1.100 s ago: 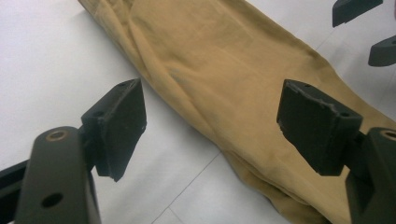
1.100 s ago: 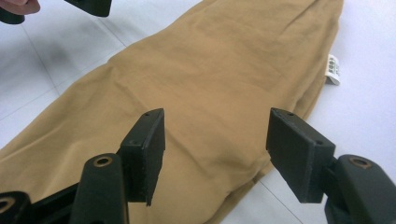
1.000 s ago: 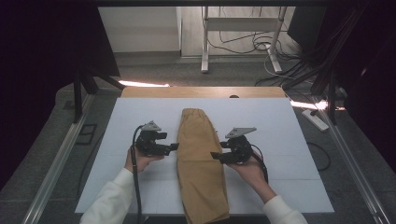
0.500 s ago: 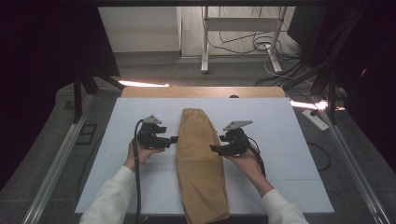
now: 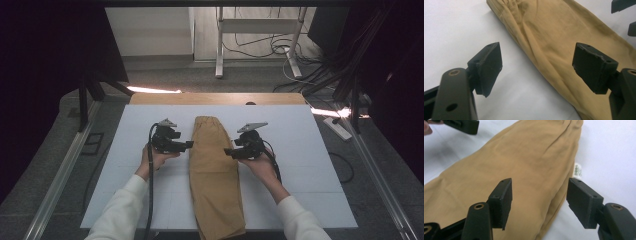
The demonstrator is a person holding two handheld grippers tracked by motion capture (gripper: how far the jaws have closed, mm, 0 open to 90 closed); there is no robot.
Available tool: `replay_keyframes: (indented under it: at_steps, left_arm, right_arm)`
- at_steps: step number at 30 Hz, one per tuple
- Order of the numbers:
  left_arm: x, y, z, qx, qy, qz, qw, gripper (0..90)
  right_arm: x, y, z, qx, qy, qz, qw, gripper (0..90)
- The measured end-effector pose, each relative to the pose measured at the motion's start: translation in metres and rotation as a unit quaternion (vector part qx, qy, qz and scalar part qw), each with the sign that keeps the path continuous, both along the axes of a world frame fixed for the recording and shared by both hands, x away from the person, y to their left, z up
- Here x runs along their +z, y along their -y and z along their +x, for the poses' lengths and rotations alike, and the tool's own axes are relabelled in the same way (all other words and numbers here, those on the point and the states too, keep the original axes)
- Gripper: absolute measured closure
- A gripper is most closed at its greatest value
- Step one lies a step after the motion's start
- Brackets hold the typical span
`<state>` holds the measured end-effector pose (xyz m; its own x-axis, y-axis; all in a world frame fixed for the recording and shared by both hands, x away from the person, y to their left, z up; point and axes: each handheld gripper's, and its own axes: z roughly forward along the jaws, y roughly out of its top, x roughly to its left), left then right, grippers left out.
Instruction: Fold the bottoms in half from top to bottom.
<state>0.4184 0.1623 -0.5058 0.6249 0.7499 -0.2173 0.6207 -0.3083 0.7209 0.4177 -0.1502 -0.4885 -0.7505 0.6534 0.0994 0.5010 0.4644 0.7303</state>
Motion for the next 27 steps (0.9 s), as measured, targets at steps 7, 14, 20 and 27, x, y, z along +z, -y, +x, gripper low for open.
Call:
replay_keyframes:
  at_steps: [7, 14, 20, 27]
  left_arm:
    - [0.002, 0.001, 0.015, 0.012, 0.005, 0.0, 0.9999, 23.5]
    - [-0.003, 0.005, 0.024, 0.02, -0.001, -0.004, 0.9998, 23.5]
    - [-0.011, 0.011, 0.03, 0.025, -0.012, 0.001, 0.9996, 23.6]
    - [-0.019, 0.017, 0.036, 0.022, -0.02, 0.016, 0.9994, 24.2]
  right_arm:
    - [-0.004, -0.004, 0.027, -0.015, -0.013, 0.012, 0.9997, 38.2]
    - [-0.014, -0.005, 0.048, -0.038, -0.022, 0.018, 0.9989, 38.5]
    - [-0.015, -0.009, 0.058, -0.047, -0.023, 0.02, 0.9984, 39.6]
    - [-0.021, -0.018, 0.068, -0.049, -0.032, 0.002, 0.9983, 40.3]
